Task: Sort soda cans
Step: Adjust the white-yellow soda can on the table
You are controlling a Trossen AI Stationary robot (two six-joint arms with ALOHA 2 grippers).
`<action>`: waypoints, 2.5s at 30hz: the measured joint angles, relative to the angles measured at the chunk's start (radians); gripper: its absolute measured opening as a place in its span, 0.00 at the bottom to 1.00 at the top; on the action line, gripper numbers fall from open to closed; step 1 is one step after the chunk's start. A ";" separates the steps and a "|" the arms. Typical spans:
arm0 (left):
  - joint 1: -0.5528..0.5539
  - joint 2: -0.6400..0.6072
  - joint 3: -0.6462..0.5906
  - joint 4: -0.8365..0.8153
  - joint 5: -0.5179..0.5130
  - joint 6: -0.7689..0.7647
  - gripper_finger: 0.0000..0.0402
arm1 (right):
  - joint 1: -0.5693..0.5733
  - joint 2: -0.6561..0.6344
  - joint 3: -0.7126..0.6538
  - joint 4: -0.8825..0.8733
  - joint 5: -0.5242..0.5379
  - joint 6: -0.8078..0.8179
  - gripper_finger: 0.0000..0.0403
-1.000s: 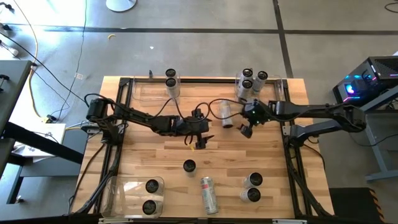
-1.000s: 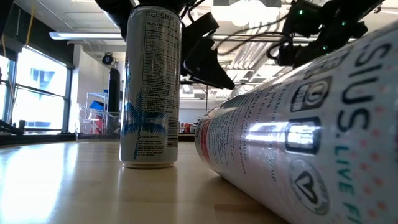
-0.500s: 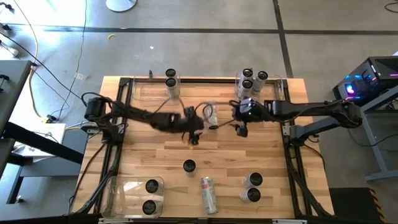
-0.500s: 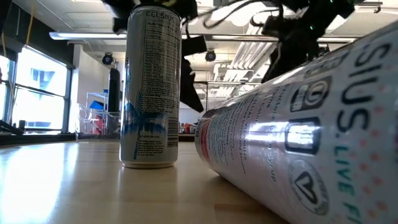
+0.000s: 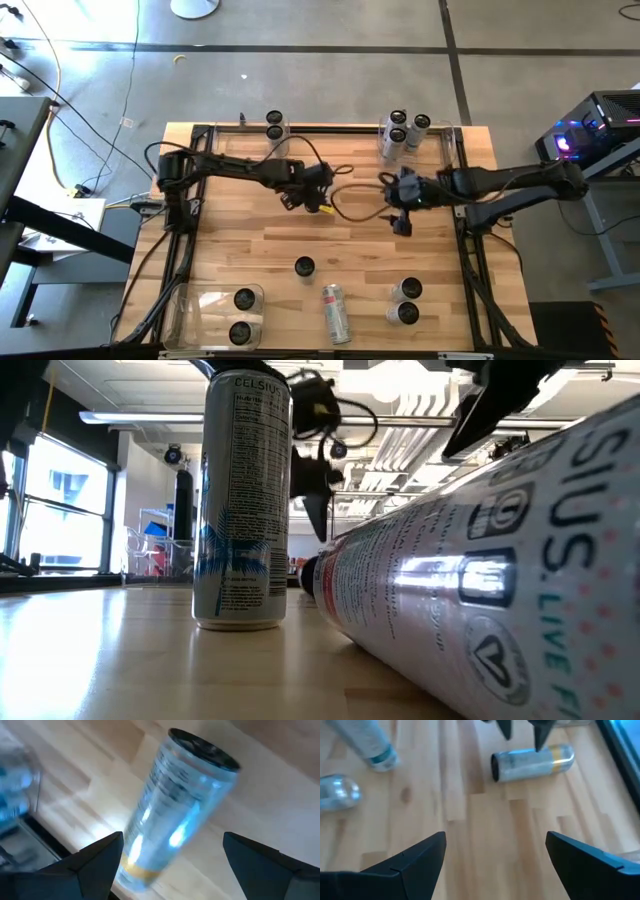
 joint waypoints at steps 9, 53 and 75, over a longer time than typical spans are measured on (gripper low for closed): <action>0.007 0.169 0.011 0.055 -0.094 0.112 0.82 | 0.230 -0.001 -0.001 -0.047 0.173 0.171 0.84; -0.042 0.167 -0.228 1.398 0.444 -1.168 0.59 | 0.784 0.171 -0.003 0.015 0.843 0.631 0.84; -0.063 0.165 -0.317 1.333 0.335 -1.350 0.72 | 0.719 0.181 -0.003 0.105 0.761 0.560 0.84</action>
